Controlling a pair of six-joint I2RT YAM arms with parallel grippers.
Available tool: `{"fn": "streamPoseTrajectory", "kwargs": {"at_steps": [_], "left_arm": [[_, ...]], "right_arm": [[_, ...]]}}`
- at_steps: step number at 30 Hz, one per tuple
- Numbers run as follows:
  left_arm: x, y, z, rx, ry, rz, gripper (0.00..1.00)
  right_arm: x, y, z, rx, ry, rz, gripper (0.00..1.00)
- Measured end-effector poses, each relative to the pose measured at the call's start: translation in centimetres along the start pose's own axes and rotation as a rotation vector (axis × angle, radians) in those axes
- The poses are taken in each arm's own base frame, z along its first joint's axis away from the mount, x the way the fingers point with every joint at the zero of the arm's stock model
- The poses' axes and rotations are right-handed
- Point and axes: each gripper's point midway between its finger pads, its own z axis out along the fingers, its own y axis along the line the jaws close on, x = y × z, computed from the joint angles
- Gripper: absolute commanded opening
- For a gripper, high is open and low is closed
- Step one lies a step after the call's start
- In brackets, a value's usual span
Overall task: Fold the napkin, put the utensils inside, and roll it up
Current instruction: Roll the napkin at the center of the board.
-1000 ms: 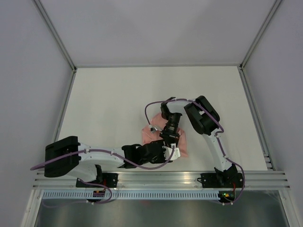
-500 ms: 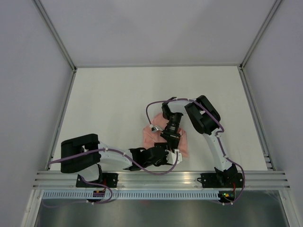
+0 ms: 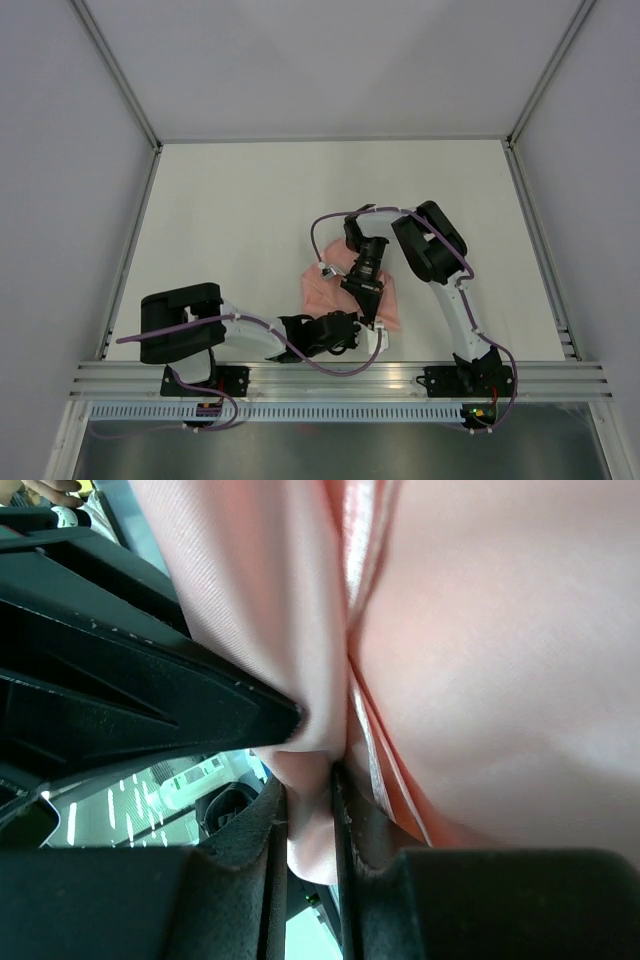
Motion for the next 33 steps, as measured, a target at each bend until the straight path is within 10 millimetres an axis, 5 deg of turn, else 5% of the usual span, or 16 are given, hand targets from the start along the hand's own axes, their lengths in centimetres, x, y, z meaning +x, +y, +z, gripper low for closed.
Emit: {"fn": "streamPoseTrajectory", "kwargs": {"at_steps": [3, 9, 17, 25, 33], "left_arm": [[-0.3, -0.1, 0.1, 0.007, -0.006, 0.014, 0.03], [-0.5, -0.2, 0.3, 0.010, -0.012, 0.015, 0.02], [-0.7, 0.3, 0.7, -0.016, -0.036, -0.047, 0.02], [-1.1, 0.2, 0.9, -0.015, -0.090, -0.163, 0.02], [-1.2, 0.4, 1.0, -0.026, -0.155, -0.306, 0.02]], "right_arm": [[0.2, -0.1, -0.2, 0.004, -0.002, 0.005, 0.13], [0.3, -0.2, -0.6, 0.045, -0.016, -0.021, 0.34], [-1.3, -0.6, -3.0, 0.197, -0.115, -0.146, 0.45], [-3.7, -0.7, -9.7, 0.400, -0.380, -0.294, 0.49], [-0.7, 0.8, -15.7, 0.558, -0.632, -0.357, 0.51]]}}
